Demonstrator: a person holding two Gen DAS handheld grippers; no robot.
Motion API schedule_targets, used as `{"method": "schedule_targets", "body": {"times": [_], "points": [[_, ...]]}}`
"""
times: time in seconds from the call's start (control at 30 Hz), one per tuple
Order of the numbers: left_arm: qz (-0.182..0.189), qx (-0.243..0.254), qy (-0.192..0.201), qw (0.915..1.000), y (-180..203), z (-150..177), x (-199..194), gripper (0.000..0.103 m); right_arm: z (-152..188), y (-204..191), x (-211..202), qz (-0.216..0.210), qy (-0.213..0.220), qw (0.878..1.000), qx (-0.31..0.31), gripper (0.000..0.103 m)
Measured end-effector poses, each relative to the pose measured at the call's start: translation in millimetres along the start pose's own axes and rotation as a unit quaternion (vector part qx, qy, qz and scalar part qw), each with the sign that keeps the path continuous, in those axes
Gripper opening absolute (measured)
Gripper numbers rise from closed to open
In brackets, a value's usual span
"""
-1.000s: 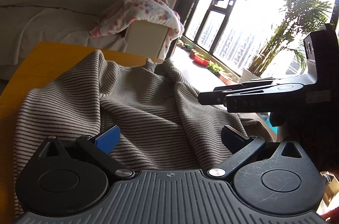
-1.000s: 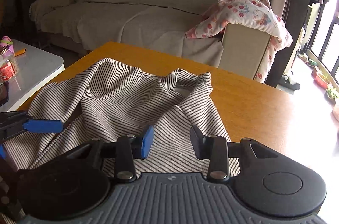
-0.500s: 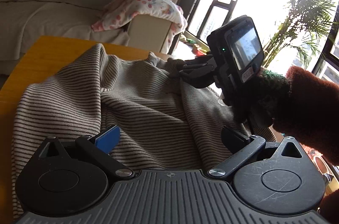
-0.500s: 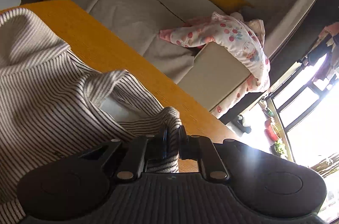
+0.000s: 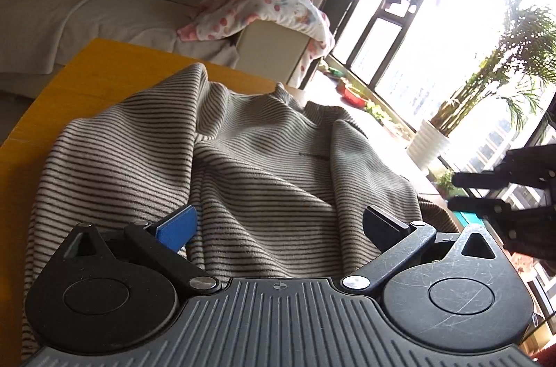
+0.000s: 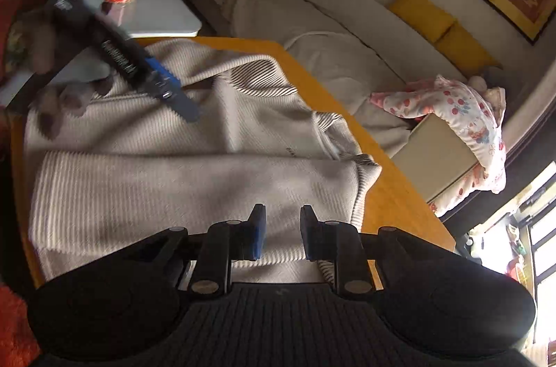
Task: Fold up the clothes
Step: 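Grasp a sweater sleeve cuff with the right tool and lift it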
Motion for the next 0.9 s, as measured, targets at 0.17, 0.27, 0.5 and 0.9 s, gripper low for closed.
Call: {"method": "schedule_targets", "body": {"times": [0.17,0.27,0.5,0.9], "points": [[-0.015,-0.009,-0.002,0.9998,-3.3,-0.6,0.6,0.103,14.3,-58.8,-11.4,-0.031,0.026,0.997,-0.067,0.025],[-0.027,-0.012,-0.006,0.9996,-5.0,-0.7,1.5,0.103,14.0,-81.0,-1.7,-0.025,0.050,0.992,-0.116,0.027],[-0.037,-0.021,-0.013,0.9990,-7.0,-1.3,3.4,0.103,15.3,-83.6,-3.7,-0.054,0.058,0.989,-0.123,0.027],[-0.045,-0.018,-0.014,0.9987,-5.9,0.5,4.2,0.103,2.0,-112.1,-0.4,-0.017,0.130,0.972,-0.195,0.034]]}}
Point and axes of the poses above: each gripper's, at about its wrist camera, not at the fingertips, and x roughly the way its jaws point, y to its right, z to its underside, the point moved 8 cm from there along x, roughly the way its jaws point, and after that the axes turned 5 degrees about z, right-handed, at the moved point
